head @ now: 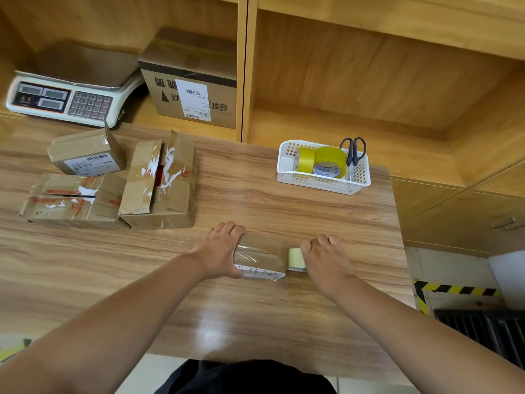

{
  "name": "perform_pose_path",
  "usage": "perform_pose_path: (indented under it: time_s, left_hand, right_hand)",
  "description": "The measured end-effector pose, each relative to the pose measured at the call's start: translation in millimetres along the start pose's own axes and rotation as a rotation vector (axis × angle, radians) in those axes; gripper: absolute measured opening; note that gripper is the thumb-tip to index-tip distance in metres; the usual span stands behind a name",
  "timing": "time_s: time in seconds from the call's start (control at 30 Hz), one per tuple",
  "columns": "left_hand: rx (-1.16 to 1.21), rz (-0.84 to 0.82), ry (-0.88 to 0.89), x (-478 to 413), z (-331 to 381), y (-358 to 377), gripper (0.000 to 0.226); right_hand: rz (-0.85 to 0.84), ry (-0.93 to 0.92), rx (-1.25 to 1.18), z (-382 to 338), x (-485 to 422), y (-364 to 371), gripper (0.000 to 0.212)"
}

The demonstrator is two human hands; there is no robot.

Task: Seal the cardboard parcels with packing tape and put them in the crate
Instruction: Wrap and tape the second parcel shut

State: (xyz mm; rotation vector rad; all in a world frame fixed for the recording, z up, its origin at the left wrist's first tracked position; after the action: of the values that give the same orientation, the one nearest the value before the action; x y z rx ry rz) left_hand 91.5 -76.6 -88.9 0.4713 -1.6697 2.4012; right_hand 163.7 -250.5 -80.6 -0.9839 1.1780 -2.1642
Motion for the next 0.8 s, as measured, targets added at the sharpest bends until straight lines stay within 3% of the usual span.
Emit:
perform_pose_path:
  time_s: [0.43, 0.67, 0.8]
  left_hand:
    - [-0.434, 0.008, 0.227, -26, 88, 8, 0.088]
    - [-0.386, -0.014, 0.200, -34, 95, 4, 0.075]
    - [-0.218, 0.042, 0.178, -32, 78, -17, 0.085]
  right_hand:
    - [-0.027, 0.032, -0.048, 1, 0, -5, 0.031]
    - [0.001, 0.066, -0.198, 7, 9, -14, 0.036]
    - [0.120, 0.082, -0.353, 24, 15, -35, 0.035]
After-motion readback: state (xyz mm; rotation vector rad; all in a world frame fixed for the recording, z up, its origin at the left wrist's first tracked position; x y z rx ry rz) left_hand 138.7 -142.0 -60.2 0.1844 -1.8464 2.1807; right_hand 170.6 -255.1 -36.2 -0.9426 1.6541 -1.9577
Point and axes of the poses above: each hand's wrist, its own x-axis away from the middle knuckle, its own y-axis out of the palm, z = x × y, the point moved 8 cm from there along -x, towards the middle knuckle, and after that the axes turned 2 degrees about -z, right-handed, at the moved point
